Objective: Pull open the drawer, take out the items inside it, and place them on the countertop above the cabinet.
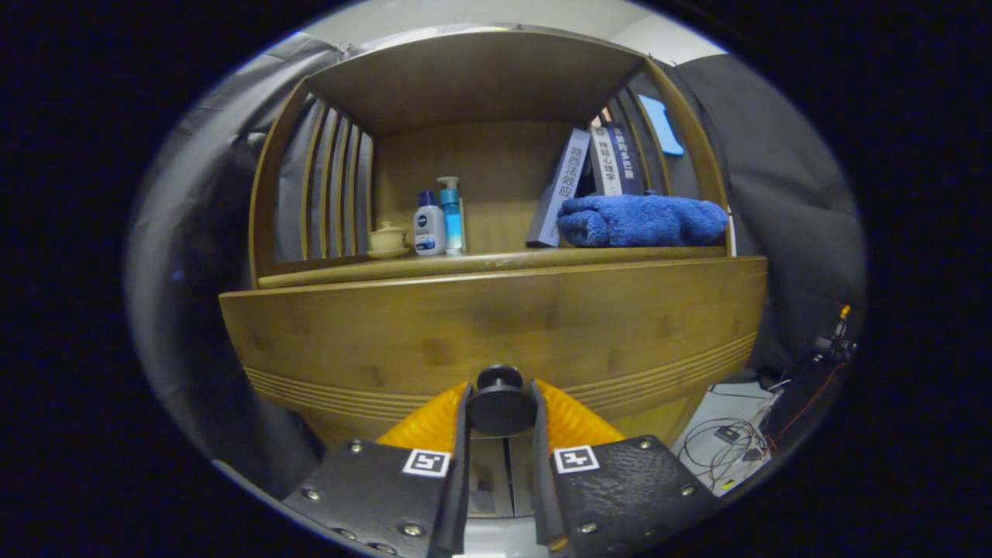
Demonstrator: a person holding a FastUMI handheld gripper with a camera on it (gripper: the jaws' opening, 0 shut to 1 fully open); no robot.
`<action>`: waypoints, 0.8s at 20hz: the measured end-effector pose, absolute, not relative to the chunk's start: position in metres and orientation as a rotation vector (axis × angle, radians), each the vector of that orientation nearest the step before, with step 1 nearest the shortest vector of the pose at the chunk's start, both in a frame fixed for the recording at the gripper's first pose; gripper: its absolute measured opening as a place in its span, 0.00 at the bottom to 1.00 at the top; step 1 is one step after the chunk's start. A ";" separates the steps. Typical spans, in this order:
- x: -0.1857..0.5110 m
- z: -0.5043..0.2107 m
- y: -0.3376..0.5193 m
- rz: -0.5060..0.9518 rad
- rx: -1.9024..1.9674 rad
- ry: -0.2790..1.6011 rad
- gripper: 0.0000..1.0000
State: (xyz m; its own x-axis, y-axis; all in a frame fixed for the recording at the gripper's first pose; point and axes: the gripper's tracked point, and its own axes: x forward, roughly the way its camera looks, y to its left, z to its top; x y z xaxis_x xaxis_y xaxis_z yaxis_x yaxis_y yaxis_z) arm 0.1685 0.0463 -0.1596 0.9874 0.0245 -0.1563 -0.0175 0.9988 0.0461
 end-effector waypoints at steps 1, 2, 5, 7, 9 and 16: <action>0.159 -0.159 0.047 0.021 0.047 0.160 0.34; 0.148 -0.159 0.048 0.024 0.051 0.164 0.34; 0.113 -0.154 0.046 0.026 0.020 0.165 0.34; 0.091 -0.152 0.046 0.032 0.033 0.171 0.34; 0.074 -0.153 0.046 0.038 0.037 0.181 0.34; 0.038 -0.162 0.041 0.034 -0.028 0.203 0.26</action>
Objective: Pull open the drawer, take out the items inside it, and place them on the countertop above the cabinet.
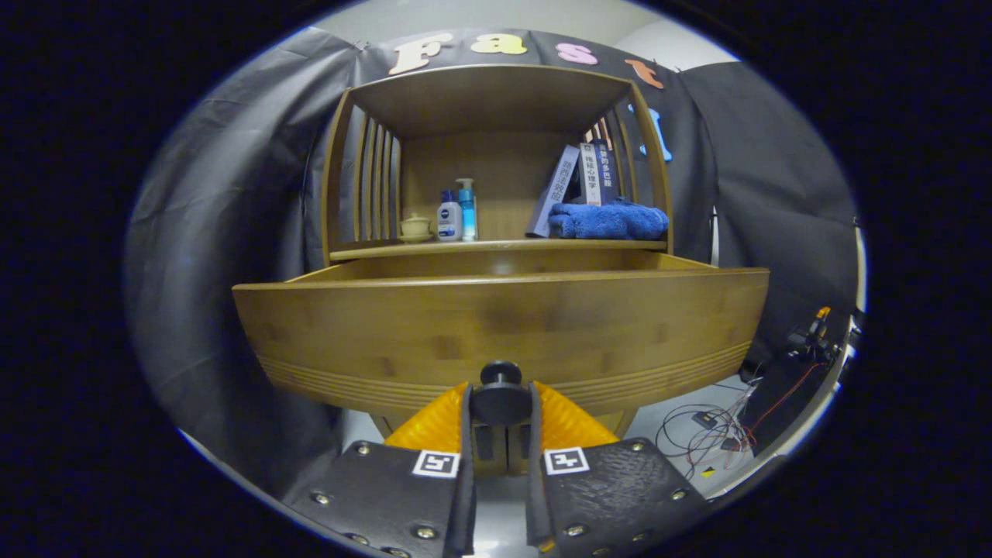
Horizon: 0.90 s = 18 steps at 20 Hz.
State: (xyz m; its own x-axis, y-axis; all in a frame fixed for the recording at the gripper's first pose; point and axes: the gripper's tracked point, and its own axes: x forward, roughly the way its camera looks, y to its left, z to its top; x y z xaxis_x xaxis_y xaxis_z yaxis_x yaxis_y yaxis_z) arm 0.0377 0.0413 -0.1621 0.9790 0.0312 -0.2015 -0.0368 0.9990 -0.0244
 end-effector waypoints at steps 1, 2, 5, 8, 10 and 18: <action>0.038 -0.161 0.041 0.034 -0.015 0.216 0.26; 0.037 -0.163 0.042 0.033 0.012 0.236 0.26; 0.028 -0.153 0.038 0.029 0.118 0.278 0.42; 0.018 -0.131 0.019 -0.021 0.095 0.290 0.82; 0.017 -0.105 0.017 -0.018 0.074 0.289 1.00; 0.060 -0.022 0.043 0.032 0.154 0.362 1.00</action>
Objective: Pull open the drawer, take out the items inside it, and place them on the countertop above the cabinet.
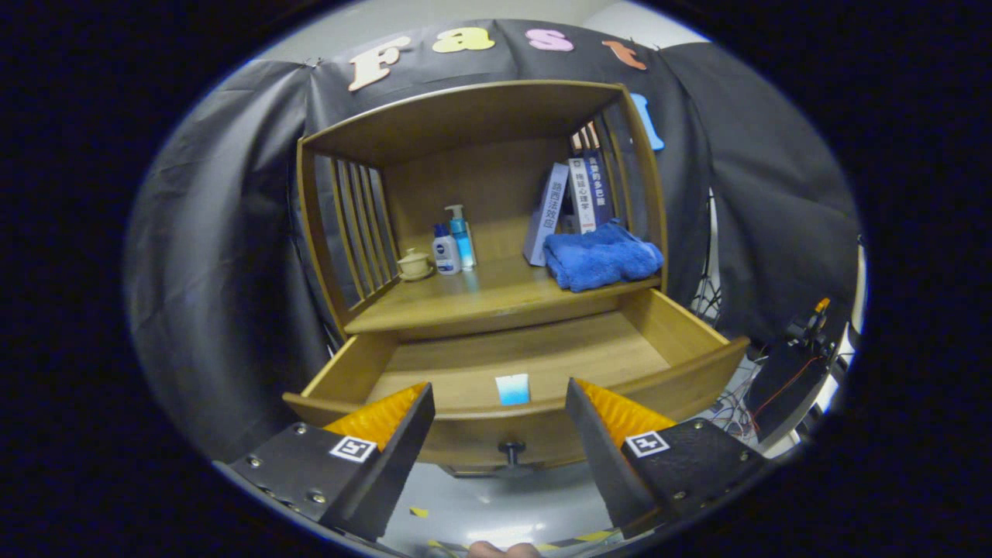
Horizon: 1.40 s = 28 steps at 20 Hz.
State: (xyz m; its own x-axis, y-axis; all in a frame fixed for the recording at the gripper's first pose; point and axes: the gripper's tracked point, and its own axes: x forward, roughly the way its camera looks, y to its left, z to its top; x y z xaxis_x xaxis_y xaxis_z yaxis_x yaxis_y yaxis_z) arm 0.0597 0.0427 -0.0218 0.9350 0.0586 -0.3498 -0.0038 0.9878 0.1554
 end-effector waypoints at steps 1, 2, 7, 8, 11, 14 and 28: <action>0.071 -0.017 0.041 0.025 0.146 0.379 1.00; 0.082 -0.014 0.040 0.015 0.140 0.391 1.00; 0.127 -0.044 0.046 0.025 0.081 0.563 1.00; 0.133 -0.058 0.049 0.032 0.070 0.612 1.00; 0.147 -0.092 0.049 0.031 -0.002 0.733 1.00; 0.156 -0.120 0.052 0.042 -0.006 0.844 1.00; 0.164 -0.197 0.052 -0.076 0.001 1.229 0.55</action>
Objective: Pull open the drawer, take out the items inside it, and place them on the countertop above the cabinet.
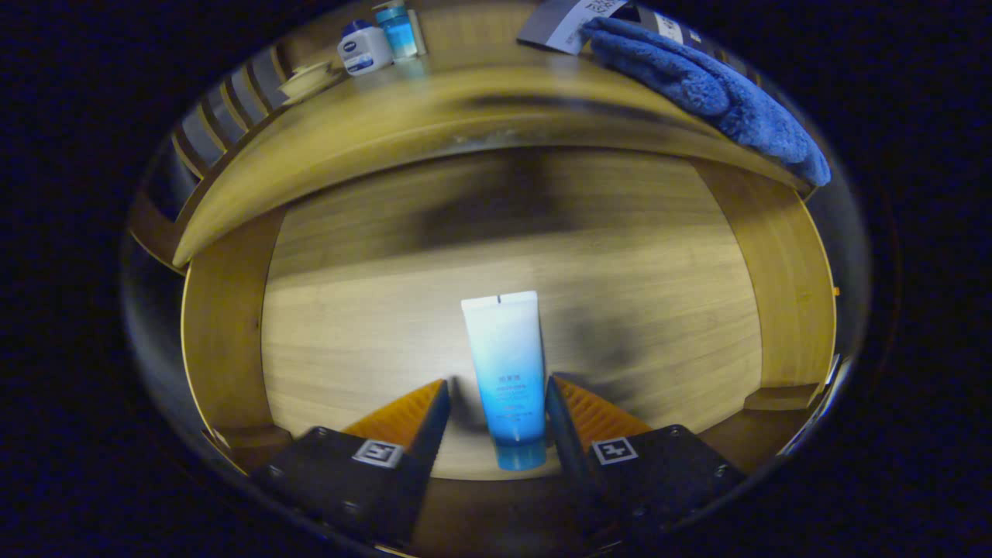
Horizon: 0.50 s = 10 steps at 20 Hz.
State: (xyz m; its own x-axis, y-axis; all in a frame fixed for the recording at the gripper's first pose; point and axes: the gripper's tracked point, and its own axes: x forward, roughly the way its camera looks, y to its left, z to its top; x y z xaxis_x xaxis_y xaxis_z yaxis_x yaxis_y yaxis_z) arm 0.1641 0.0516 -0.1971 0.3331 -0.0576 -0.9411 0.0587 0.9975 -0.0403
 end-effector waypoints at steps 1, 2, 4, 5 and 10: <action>0.164 -0.189 0.054 -0.080 0.004 1.217 0.44; 0.163 -0.193 0.053 -0.056 -0.014 1.223 0.43; 0.167 -0.189 0.052 -0.048 -0.032 1.189 0.39; 0.168 -0.186 0.054 -0.038 -0.035 1.171 0.39; 0.153 -0.152 0.069 0.039 0.037 1.113 0.39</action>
State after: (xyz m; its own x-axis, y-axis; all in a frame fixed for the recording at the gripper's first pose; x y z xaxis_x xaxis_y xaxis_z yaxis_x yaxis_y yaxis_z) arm 0.1529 0.0692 -0.1523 0.4414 0.0499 -0.8959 -0.0132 0.9987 0.0491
